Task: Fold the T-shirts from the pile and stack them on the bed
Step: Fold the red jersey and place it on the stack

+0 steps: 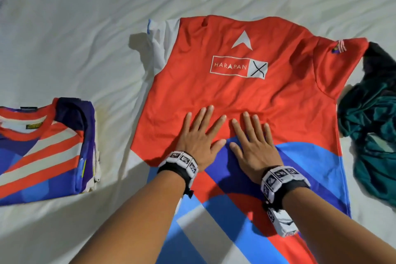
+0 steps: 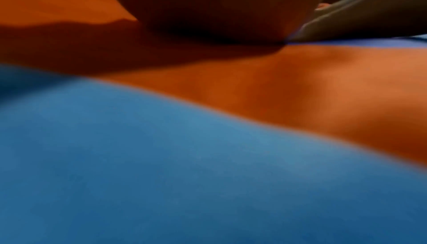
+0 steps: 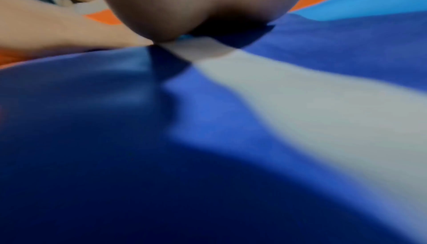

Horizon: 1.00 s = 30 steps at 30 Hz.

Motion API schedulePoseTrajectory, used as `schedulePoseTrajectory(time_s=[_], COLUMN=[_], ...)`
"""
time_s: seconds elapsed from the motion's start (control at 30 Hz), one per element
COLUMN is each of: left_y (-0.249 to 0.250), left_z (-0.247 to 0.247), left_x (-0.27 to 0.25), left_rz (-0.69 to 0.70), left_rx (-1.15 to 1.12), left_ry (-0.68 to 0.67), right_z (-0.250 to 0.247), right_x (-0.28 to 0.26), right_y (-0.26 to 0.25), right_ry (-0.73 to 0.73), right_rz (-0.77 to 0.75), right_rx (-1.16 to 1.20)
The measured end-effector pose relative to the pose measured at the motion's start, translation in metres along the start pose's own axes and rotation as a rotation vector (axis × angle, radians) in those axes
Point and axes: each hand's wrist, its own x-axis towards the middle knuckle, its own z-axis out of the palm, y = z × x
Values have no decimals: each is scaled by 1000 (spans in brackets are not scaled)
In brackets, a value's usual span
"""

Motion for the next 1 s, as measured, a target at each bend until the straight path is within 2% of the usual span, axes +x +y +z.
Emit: schedulePoseTrajectory(time_s=[0.07, 0.17, 0.23, 0.27, 0.3, 0.37, 0.43, 0.47, 0.53, 0.7, 0.77, 0.83, 0.9, 0.93, 1.0], left_y=[-27, -67, -74, -70, -61, -34, -13, -10, -22, -87, -89, -76, -64, -62, -72], left_z=[1, -11, -22, -28, -33, -38, -37, -36, -30, -37, -48, -57, -56, -53, -46], left_x=[4, 8, 23, 36, 52, 85, 115, 126, 141, 147, 161, 184, 205, 213, 224], left_rz=[-91, -388, -500, -484, -419, -244, -112, -72, -48, -301, -289, -124, 60, 101, 83], left_rx=[8, 21, 20, 4, -23, -79, -81, -60, -31, -10, 20, 18, 19, 34, 63], left_ry=[11, 24, 63, 73, 87, 106, 58, 30, 6, 42, 76, 101, 81, 52, 23], right_z=[-3, -15, -23, -26, -31, -37, -36, -36, -39, -57, -67, -76, -79, -77, -73], right_x=[3, 0, 10, 20, 33, 61, 87, 99, 115, 125, 138, 158, 177, 184, 197], right_y=[29, 66, 71, 66, 58, 37, 23, 23, 40, 101, 102, 87, 69, 64, 68], right_ry=[-4, 15, 47, 68, 92, 111, 100, 83, 50, 42, 78, 96, 67, 46, -4], right_rz=[82, 320, 470, 503, 473, 238, -29, -82, -24, 336, 425, 324, 74, -21, -37], right_rx=[-22, 53, 93, 100, 102, 91, 41, 19, -2, 46, 80, 89, 54, 23, -6])
